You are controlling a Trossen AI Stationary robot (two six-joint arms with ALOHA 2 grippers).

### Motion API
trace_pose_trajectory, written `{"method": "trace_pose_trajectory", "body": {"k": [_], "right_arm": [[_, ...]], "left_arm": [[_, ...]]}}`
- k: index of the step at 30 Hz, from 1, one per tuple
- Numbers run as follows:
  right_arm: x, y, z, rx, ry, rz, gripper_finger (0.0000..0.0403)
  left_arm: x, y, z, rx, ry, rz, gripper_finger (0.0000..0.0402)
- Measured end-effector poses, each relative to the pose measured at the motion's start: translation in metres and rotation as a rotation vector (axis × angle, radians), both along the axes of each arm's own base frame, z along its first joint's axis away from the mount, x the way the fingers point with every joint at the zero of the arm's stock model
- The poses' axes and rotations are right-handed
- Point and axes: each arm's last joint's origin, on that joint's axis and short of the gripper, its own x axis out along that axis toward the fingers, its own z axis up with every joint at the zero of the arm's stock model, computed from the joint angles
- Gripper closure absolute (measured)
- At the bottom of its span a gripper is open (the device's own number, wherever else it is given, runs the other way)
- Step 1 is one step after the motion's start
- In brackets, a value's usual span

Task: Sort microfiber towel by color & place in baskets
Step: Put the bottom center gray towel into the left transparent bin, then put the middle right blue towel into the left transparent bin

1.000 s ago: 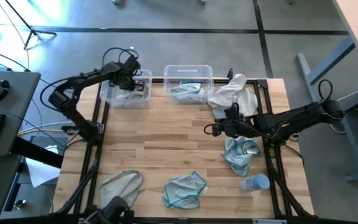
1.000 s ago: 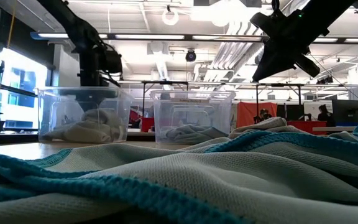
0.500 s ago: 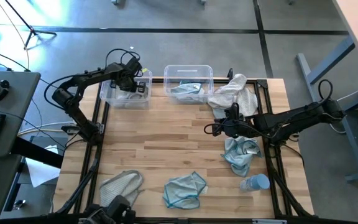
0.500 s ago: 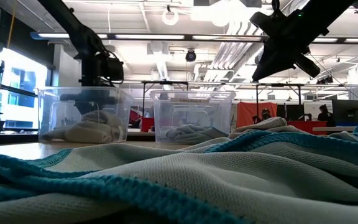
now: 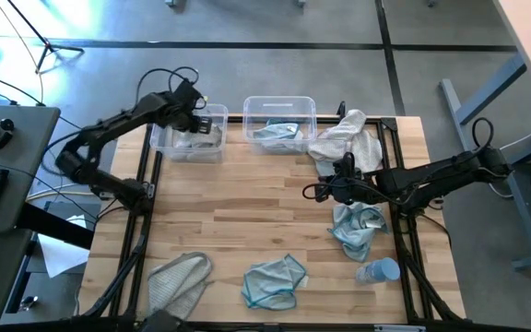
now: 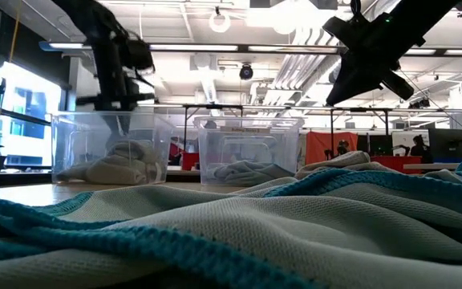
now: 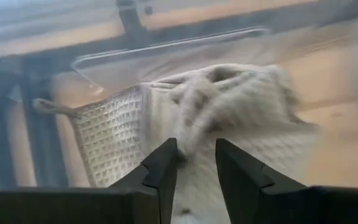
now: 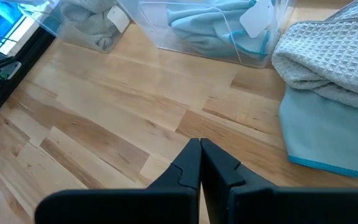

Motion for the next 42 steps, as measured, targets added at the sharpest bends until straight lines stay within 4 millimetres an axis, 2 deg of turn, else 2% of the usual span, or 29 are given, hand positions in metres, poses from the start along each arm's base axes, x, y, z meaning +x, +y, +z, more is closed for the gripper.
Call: {"method": "trace_pose_trajectory", "body": {"k": [5,11,15,20,27,32,35,38,42], "right_arm": [[-0.001,0.000,-0.001,-0.017,0.033,0.040,0.0402],[0.000,0.003,-0.002,-0.032,0.108,0.206,0.0402],[0.000,0.004,-0.002,-0.020,0.121,0.252,0.0402],[0.000,0.004,-0.002,-0.036,0.134,0.279,0.0402],[0.000,0.005,-0.003,-0.056,0.161,0.348,0.0402],[0.001,0.005,-0.002,-0.127,0.205,0.424,0.0402],[0.001,0.006,-0.002,-0.098,0.191,0.421,0.0402],[0.001,0.008,-0.003,-0.036,0.166,0.427,0.0402],[0.000,0.014,-0.001,0.040,0.153,0.405,0.0402]], "left_arm": [[-0.012,-0.032,0.033,0.052,-0.077,0.007,0.0302],[-0.020,-0.076,0.058,0.064,-0.170,0.007,0.0302],[-0.013,-0.109,0.071,0.085,-0.263,-0.107,0.0302],[0.006,-0.157,0.078,0.092,-0.361,-0.274,0.0302],[0.038,-0.220,0.065,0.066,-0.383,-0.546,0.0302],[0.055,-0.251,0.043,0.047,-0.219,-0.797,0.0302],[0.066,-0.264,0.029,0.034,-0.147,-0.857,0.0305],[0.075,-0.277,0.016,0.038,-0.098,-0.945,0.0323],[0.082,-0.293,0.014,0.119,-0.118,-1.087,0.0379]]}}
